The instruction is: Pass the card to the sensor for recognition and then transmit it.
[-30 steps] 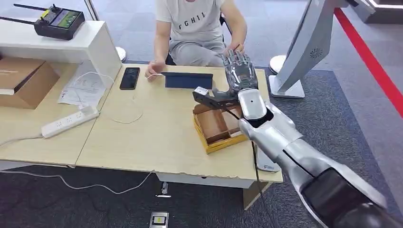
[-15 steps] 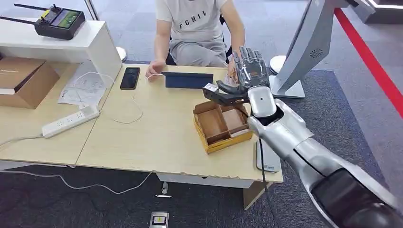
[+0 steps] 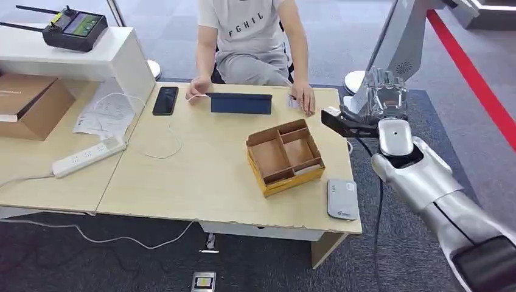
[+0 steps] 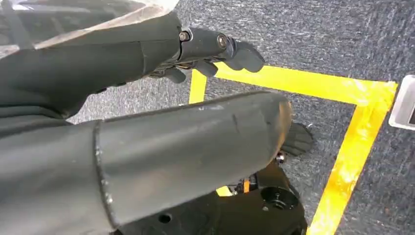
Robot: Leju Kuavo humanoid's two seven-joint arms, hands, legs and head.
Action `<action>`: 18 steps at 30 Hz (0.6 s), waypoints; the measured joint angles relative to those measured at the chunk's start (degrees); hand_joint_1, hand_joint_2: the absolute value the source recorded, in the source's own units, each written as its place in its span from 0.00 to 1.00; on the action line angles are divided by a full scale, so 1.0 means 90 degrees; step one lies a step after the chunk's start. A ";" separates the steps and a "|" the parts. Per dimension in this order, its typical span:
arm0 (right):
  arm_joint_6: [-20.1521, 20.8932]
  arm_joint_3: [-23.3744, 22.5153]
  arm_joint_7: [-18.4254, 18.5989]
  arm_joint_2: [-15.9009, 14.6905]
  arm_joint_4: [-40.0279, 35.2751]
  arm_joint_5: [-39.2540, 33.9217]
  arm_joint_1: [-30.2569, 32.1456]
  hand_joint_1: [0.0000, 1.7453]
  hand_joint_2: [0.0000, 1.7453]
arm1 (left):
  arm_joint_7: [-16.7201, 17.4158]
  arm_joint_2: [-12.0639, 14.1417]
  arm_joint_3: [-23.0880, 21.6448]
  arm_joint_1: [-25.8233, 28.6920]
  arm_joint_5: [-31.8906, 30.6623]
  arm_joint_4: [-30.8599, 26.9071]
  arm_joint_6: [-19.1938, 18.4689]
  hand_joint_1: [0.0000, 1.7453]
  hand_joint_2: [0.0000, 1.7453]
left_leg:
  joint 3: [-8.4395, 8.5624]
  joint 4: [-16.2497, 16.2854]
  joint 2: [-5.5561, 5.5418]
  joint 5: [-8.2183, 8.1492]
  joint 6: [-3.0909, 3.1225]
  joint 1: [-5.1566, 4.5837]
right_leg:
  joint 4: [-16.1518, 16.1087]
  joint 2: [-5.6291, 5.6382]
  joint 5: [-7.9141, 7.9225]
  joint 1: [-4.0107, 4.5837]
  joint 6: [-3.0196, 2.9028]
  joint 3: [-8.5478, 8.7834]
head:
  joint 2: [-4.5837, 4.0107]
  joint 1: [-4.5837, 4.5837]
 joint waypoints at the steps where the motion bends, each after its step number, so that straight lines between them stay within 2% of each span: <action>1: 0.0005 -0.0162 0.0103 -0.0257 -0.0012 -0.0132 0.0323 0.00 0.00 | -0.0010 -0.0015 0.0000 0.0003 0.0022 0.0000 0.0012 0.00 0.00 | -0.0031 -0.0002 -0.0051 -0.0003 -0.0002 0.0002 | -0.0001 -0.0049 -0.0009 0.0003 0.0004 0.0043 | 0.0000 0.0005; 2: -0.0053 -0.0416 0.0224 -0.0576 -0.0029 -0.0319 0.0645 0.00 0.00 | -0.0017 -0.0037 0.0000 0.0027 0.0037 0.0000 0.0019 0.00 0.00 | -0.0035 0.0000 -0.0073 -0.0006 0.0002 0.0009 | -0.0011 -0.0075 -0.0011 0.0011 0.0010 0.0062 | 0.0000 0.0010; 3: -0.0100 -0.0538 0.0239 -0.0668 -0.0032 -0.0407 0.0879 0.00 0.00 | -0.0019 -0.0044 0.0000 0.0031 0.0042 0.0000 0.0034 0.00 0.00 | -0.0026 0.0006 -0.0086 -0.0004 0.0003 0.0010 | -0.0020 -0.0087 -0.0010 0.0011 0.0011 0.0056 | 0.0000 0.0022; 4: -0.0246 -0.0815 0.0258 -0.0950 0.0005 -0.0587 0.1132 0.00 0.00 | -0.0027 -0.0059 0.0000 0.0068 0.0064 0.0000 0.0068 0.00 0.00 | -0.0044 0.0001 -0.0079 -0.0009 0.0002 0.0012 | -0.0013 -0.0077 -0.0009 0.0011 0.0011 0.0066 | 0.0000 0.0027; 7: -0.0683 -0.1342 0.0105 -0.1257 0.0075 -0.0870 0.1846 0.00 0.00 | -0.0034 -0.0083 0.0005 0.0074 0.0122 0.0002 0.0129 0.00 0.00 | -0.0019 0.0001 -0.0037 -0.0035 -0.0005 0.0015 | -0.0019 -0.0021 -0.0009 0.0015 0.0010 0.0064 | 0.0000 0.0017; 11: -0.0821 -0.2158 0.0081 -0.1636 0.0216 -0.1049 0.2927 0.00 0.00 | -0.0044 -0.0139 0.0024 0.0057 0.0219 0.0005 0.0211 0.00 0.00 | -0.0023 -0.0001 -0.0063 -0.0041 0.0000 0.0010 | -0.0020 -0.0052 -0.0027 0.0009 0.0020 0.0083 | 0.0000 0.0024; 14: -0.1113 -0.2668 -0.0017 -0.1692 0.0328 -0.1139 0.3529 0.00 0.00 | -0.0097 -0.0178 0.0046 0.0062 0.0299 0.0007 0.0282 0.00 0.00 | -0.0017 -0.0001 -0.0054 -0.0042 -0.0002 0.0018 | -0.0023 -0.0044 -0.0027 0.0017 0.0019 0.0082 | 0.0000 0.0027; 18: -0.1716 -0.3477 -0.0535 -0.1459 0.0728 -0.1288 0.4261 0.00 0.00 | -0.0228 -0.0286 0.0118 0.0052 0.0456 0.0007 0.0376 0.00 0.00 | -0.0023 -0.0004 -0.0060 -0.0045 -0.0005 0.0018 | -0.0020 -0.0052 -0.0034 0.0018 0.0016 0.0085 | 0.0000 0.0034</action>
